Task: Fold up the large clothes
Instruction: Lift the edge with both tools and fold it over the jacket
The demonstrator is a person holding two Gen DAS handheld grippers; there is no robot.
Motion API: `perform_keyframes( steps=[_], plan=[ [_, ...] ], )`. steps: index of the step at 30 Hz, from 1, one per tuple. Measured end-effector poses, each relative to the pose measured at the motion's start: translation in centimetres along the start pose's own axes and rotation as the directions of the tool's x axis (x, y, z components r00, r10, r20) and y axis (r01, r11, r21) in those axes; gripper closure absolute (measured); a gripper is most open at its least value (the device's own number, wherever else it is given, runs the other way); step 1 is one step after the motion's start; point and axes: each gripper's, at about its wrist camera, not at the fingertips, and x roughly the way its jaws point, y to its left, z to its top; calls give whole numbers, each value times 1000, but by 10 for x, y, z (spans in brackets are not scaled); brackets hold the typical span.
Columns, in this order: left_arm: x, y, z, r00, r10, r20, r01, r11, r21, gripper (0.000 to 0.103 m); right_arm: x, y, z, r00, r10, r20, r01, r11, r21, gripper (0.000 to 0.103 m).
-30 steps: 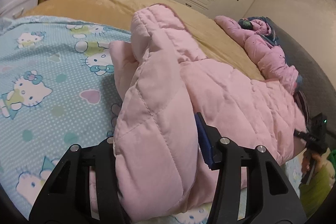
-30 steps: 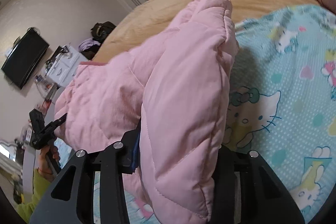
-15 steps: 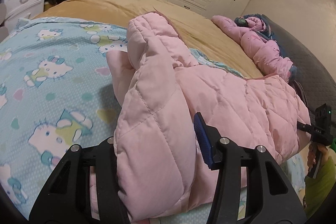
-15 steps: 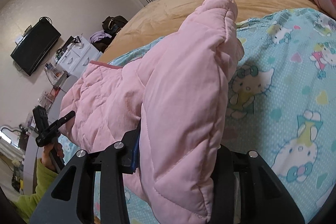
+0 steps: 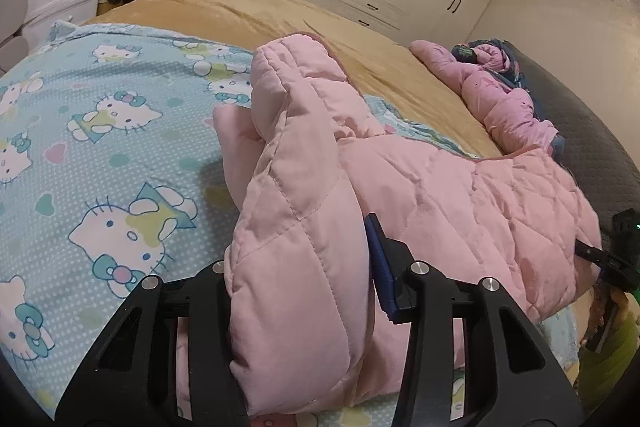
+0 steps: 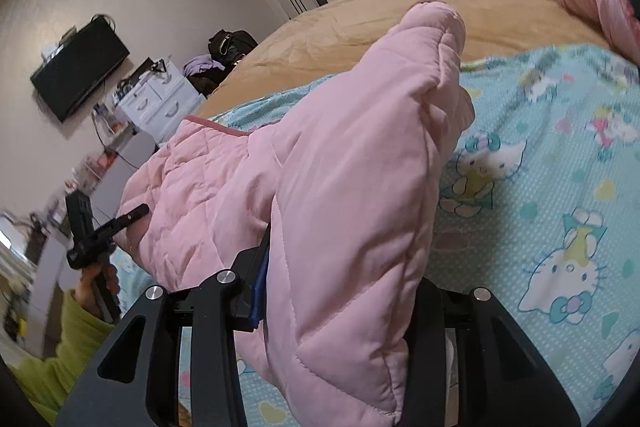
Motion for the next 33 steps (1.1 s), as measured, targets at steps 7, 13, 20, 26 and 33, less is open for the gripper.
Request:
perform_keyframes(
  steps=[7,13,20,26,33],
  plan=[
    [4,7,-4,1000,12,-13,-12,1000,-11,67,0,7,0,1000,-16,10,16,999,-38,65],
    [4,-7,-5,999,39,-10,-39,999,13,67,3,-10,-10,1000,-6,6,6,1000,12,65],
    [4,-25,-7,997,73,0,-72,995,61,67,16,-48,-25,999,-26,-26,28,995,101,65],
    [10,-28,-10,995,102,-9,-101,991,89,67,30,-76,-43,998,-33,-53,43,981,191,64],
    [13,-26,-10,993,119,-12,-117,989,92,67,34,-76,-44,996,-48,-80,64,976,207,60]
  ],
)
